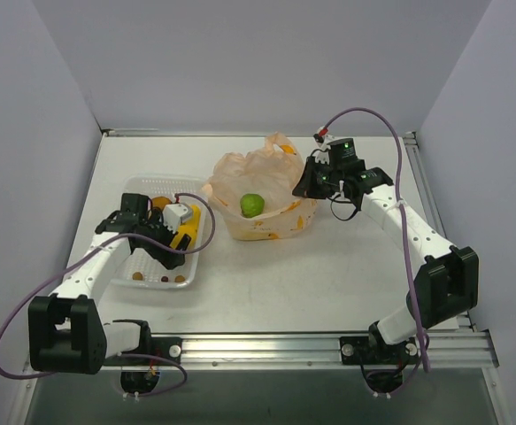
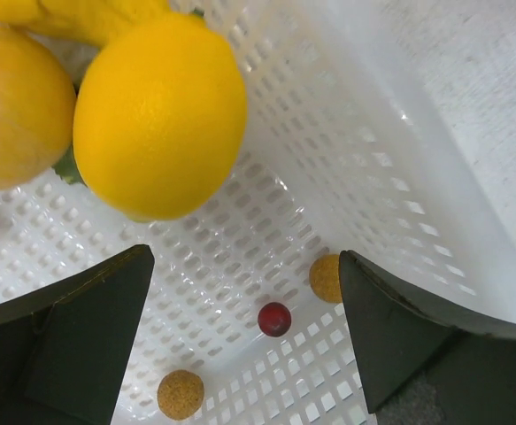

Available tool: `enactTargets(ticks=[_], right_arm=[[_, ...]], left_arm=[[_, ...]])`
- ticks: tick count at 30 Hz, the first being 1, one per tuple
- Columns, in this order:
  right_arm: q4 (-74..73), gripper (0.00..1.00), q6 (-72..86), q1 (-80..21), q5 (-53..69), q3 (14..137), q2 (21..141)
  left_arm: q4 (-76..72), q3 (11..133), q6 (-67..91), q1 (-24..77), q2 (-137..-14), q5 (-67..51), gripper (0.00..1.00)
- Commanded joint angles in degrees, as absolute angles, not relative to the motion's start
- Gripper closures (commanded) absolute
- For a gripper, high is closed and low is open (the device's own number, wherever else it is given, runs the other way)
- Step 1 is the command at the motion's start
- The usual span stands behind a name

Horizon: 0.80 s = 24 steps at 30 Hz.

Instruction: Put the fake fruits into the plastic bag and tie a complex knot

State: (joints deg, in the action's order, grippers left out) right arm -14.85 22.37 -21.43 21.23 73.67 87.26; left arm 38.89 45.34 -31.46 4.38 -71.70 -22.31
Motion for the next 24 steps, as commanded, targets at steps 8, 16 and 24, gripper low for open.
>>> enactTargets(ticks=[8, 16, 24], right_arm=[[-15.6, 1.0, 22.2, -21.4, 21.6, 75.8, 87.2], [-15.6, 1.0, 22.1, -21.4, 21.2, 76.2, 87.5], [-15.6, 1.0, 22.0, -21.4, 21.1, 75.6, 86.7]], left_arm=[[31.5, 49.5, -49.2, 4.0, -75.4, -34.1, 0.03], [30.8, 53.7, -61.3, 4.1, -84.7, -35.9, 0.03], [27.5, 56.1, -53.8, 4.0, -87.3, -35.2, 0.03]])
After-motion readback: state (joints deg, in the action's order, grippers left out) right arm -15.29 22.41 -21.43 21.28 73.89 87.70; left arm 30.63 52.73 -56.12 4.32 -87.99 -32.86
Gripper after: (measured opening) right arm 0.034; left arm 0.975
